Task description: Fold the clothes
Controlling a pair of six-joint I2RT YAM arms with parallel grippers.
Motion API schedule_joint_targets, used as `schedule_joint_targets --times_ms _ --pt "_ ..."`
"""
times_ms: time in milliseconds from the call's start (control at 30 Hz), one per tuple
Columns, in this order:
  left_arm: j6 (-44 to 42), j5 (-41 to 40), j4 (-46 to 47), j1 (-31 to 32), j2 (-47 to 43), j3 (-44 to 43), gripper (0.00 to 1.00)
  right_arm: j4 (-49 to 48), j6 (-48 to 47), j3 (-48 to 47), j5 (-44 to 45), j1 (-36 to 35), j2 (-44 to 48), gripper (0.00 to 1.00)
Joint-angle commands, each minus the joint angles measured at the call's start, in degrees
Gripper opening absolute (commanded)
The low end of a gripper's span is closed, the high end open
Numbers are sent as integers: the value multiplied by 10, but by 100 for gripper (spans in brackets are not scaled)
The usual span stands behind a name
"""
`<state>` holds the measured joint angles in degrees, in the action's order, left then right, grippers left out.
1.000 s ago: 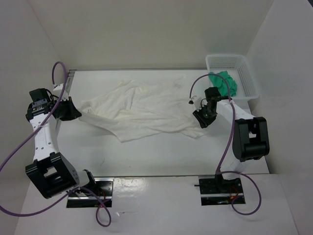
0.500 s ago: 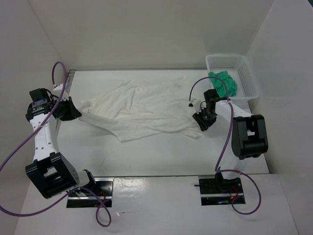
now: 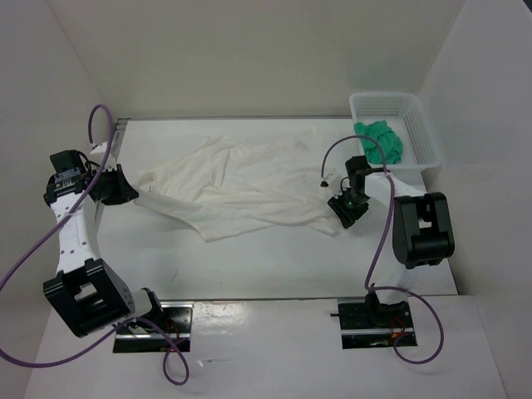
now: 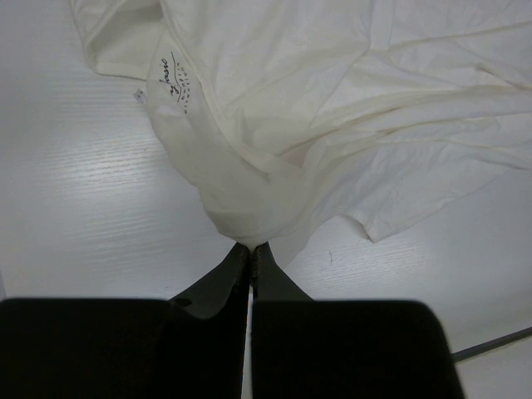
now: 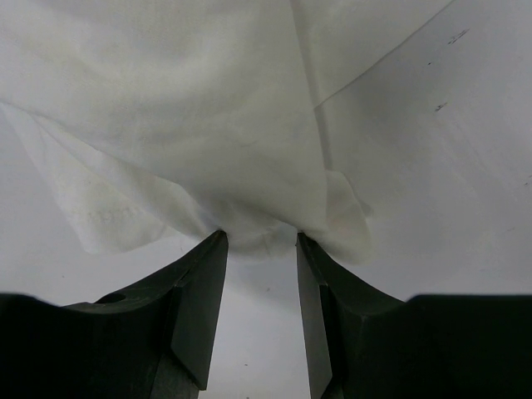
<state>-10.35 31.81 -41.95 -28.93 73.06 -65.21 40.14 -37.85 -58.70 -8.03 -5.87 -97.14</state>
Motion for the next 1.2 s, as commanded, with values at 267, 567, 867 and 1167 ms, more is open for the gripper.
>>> schedule_joint_targets --times_ms 267,567,867,1167 --pt "-5 14 4 3 6 8 0 -23 -7 9 13 -19 -46 46" --pt "-5 14 4 3 6 8 0 -34 -7 2 7 -25 -64 33" --pt "-5 14 4 3 6 8 0 -39 12 2 20 -25 -53 0" --pt "-10 -9 -19 26 -5 -46 0 16 30 -112 90 -25 149 0"
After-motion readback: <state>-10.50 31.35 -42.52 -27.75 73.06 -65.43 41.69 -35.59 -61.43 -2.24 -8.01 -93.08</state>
